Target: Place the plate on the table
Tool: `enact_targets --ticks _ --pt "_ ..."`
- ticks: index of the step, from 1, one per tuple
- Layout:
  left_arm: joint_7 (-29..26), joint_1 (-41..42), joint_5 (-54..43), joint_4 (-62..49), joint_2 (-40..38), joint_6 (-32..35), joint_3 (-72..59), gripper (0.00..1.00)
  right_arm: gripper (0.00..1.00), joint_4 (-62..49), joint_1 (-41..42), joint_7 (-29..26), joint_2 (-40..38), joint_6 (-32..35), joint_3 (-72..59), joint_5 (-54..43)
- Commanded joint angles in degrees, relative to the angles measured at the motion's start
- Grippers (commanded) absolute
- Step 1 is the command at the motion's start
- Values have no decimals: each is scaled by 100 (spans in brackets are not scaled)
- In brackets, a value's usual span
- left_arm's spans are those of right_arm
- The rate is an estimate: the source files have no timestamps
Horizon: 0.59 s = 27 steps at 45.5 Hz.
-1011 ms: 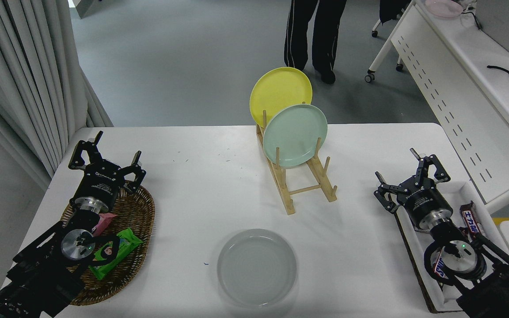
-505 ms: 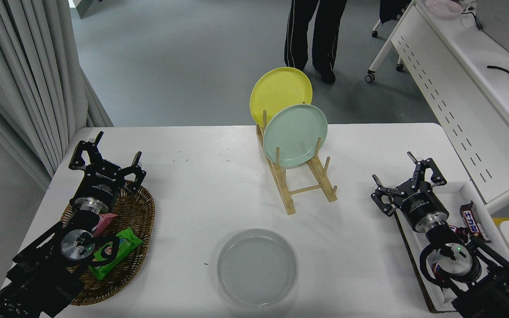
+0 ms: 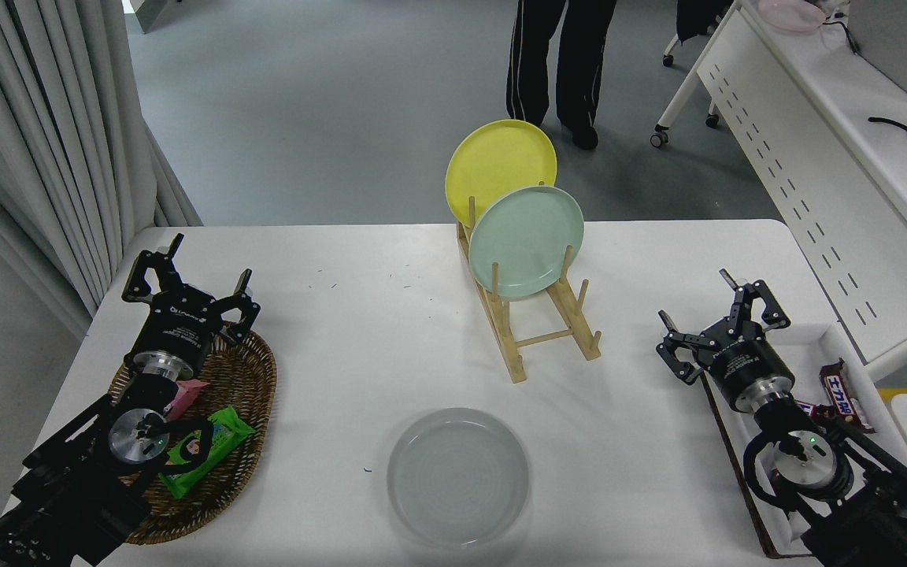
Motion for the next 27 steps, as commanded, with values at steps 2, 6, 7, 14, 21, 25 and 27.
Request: enact_targets --ticks 2,6,7,14,21,25,27 --pt "0 0 0 0 0 1 0 100 100 -32 75 -1 -49 -163 -21 -11" --pt "0 0 0 0 0 1 0 100 100 -5 75 -1 -23 -154 -21 -2" --pt "0 0 0 0 0 1 0 100 100 4 75 -1 -14 -154 -21 -2" --pt "0 0 0 0 0 1 0 100 100 -14 145 -1 -31 -154 14 -2" --pt "0 0 0 0 0 1 0 100 100 -32 154 -1 -66 -146 31 -11" --pt "0 0 0 0 0 1 0 100 100 -32 163 -1 -66 -146 31 -2" --pt "0 0 0 0 0 1 0 100 100 -40 163 -1 -66 -146 31 -11"
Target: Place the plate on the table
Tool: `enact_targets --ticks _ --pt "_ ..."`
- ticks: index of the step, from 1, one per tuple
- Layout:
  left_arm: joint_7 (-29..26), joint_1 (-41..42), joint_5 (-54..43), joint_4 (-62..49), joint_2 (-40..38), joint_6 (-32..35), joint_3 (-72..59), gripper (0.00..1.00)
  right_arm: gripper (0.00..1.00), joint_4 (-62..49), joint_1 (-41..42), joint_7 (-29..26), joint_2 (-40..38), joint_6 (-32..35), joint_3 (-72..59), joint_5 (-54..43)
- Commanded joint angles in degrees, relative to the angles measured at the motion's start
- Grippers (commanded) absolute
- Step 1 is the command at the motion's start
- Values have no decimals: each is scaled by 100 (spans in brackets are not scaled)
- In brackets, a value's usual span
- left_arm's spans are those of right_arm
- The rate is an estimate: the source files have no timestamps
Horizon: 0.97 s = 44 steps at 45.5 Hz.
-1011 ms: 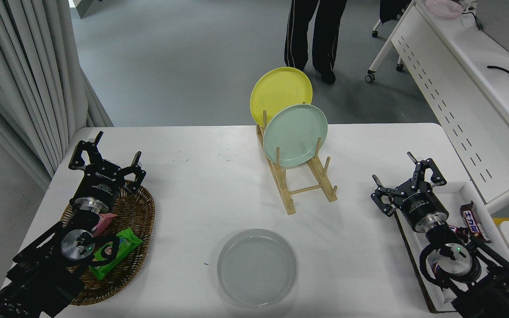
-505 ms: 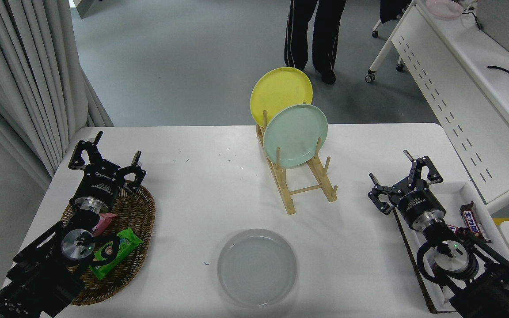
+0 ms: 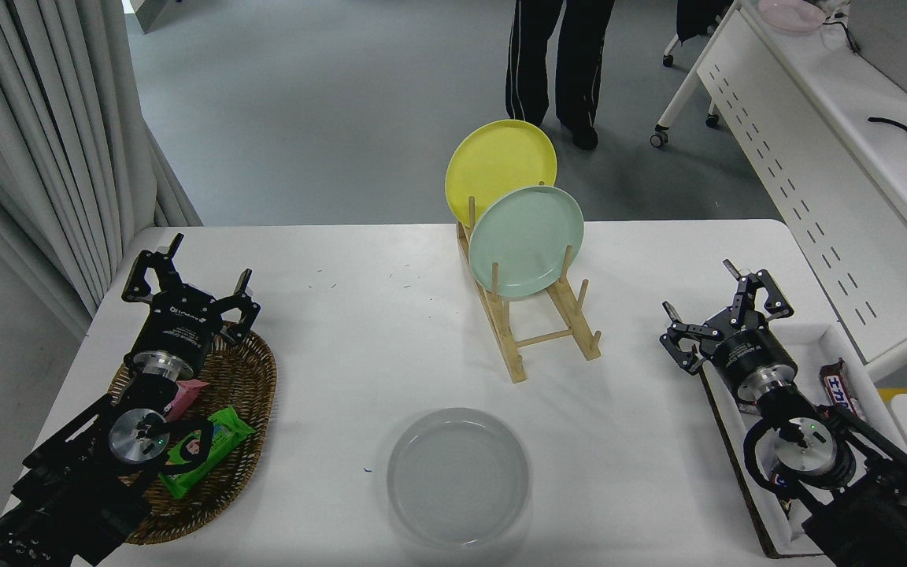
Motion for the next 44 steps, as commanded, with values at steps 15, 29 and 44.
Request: enact_targets --ticks 15,29,44 --pt "0 0 0 0 0 0 1 100 100 -26 19 0 -16 -5 -13 1" --pt "0 0 0 0 0 0 1 100 100 -201 107 0 -7 -5 -31 -8" --pt "0 0 0 0 0 0 1 100 100 -272 151 0 28 -14 -40 159"
